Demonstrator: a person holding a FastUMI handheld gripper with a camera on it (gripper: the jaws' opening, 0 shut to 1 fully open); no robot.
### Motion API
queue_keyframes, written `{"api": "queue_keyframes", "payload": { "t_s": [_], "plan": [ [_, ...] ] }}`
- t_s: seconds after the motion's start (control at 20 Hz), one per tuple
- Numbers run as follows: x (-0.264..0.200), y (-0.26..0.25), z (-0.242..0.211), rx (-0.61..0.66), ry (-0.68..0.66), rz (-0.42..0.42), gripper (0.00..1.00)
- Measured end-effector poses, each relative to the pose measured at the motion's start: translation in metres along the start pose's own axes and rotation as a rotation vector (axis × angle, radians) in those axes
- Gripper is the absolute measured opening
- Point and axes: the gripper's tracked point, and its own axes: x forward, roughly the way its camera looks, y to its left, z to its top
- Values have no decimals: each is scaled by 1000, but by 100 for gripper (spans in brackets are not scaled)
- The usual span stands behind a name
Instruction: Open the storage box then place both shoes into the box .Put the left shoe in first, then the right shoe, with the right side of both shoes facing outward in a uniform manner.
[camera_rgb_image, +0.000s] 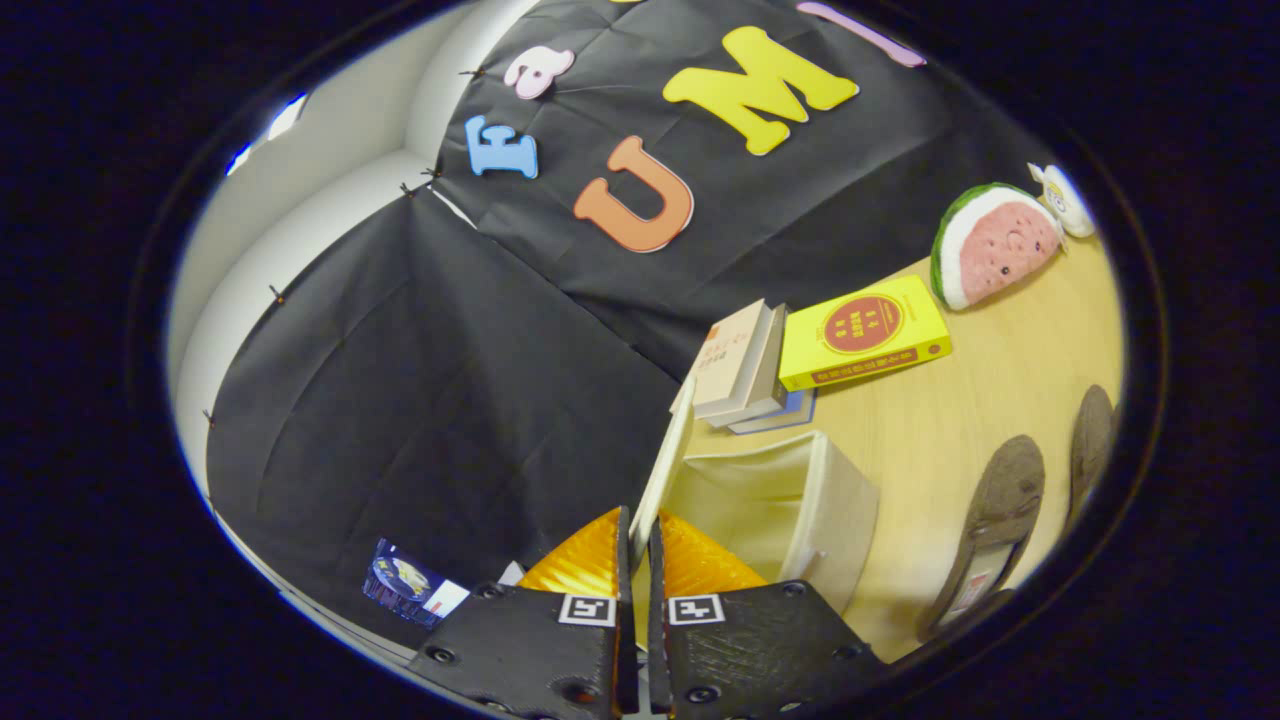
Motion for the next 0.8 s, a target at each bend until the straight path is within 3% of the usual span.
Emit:
{"api": "queue_keyframes", "payload": {
  "t_s": [0.35,0.4,0.65,0.8],
  "plan": [
    [44,78,2,-65,-20,34,8],
    [53,89,1,-73,-18,41,14],
    [103,130,-9,-111,-2,34,14],
    [127,143,-21,-120,22,31,20]
  ]
}}
